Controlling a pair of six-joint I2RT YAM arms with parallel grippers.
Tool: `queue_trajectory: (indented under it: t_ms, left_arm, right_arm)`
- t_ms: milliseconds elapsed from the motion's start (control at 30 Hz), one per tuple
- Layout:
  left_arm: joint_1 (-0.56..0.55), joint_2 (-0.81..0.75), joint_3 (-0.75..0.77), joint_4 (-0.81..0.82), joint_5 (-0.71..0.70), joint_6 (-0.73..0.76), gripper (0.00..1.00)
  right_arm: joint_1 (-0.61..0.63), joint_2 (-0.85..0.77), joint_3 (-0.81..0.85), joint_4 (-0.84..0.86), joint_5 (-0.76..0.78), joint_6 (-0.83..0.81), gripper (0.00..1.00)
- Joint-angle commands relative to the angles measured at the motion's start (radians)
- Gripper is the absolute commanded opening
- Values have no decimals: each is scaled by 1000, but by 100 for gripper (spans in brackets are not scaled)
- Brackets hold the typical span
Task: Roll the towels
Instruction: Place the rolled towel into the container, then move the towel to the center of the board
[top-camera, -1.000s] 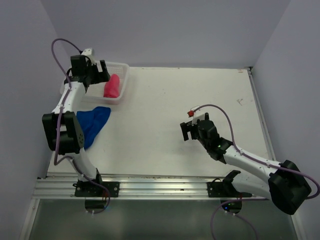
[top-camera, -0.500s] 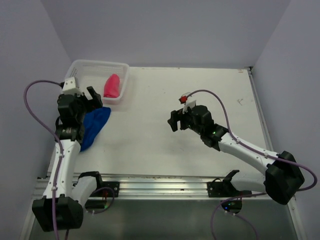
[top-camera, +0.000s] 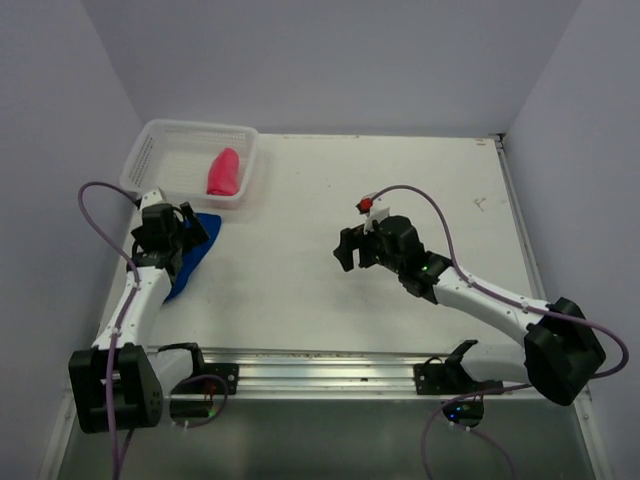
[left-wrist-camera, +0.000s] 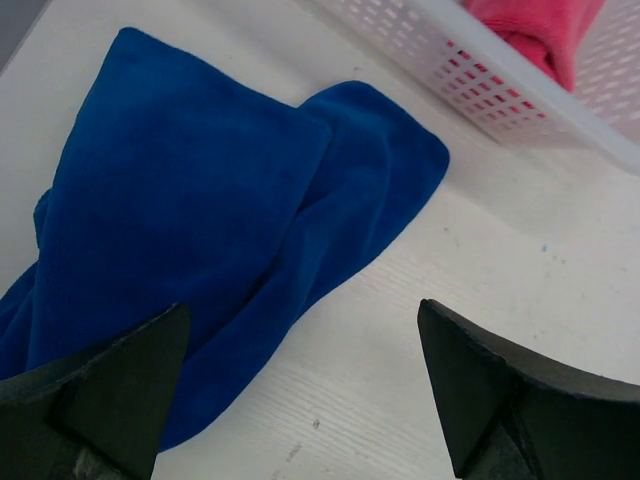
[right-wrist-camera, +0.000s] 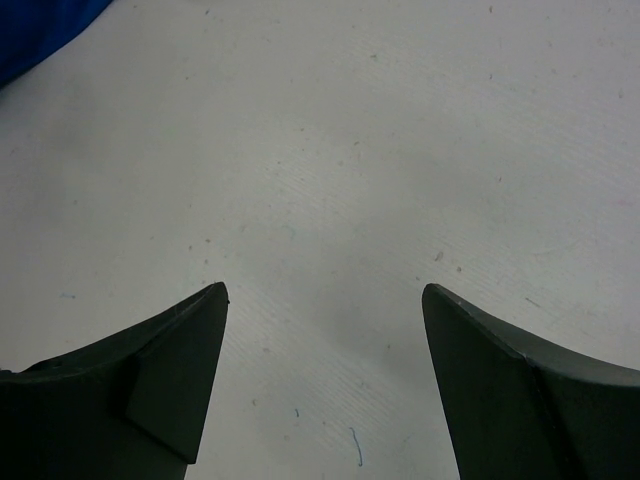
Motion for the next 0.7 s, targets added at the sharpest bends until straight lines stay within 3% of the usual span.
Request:
queue_trajectory:
  t_ms: [0, 167, 433, 500, 533, 633, 667]
  left_arm:
    - [1, 66, 34, 25, -114, -36, 100]
    - [10, 190, -18, 117, -102, -30, 98]
    - [18, 316, -35, 172, -30, -17, 82]
    - [18, 320, -51, 207, -8, -22, 71]
    - [18, 324, -58, 218, 15, -23, 59]
    - [19, 332, -70, 230, 62, -36, 37]
    - [18, 330, -70, 226, 78, -45, 23]
  right_arm:
    - [2, -53, -30, 40, -12, 14, 82]
    - [1, -96, -56, 51, 14, 6, 84]
    - [-13, -277, -165, 49, 113, 15, 82]
    - [-18, -329, -183, 40, 119, 25, 79]
    - [-25, -346, -197, 31, 123, 28, 77]
    - [-33, -398, -215, 6, 142, 35, 73]
    - [-33, -408, -218, -2, 160, 35, 68]
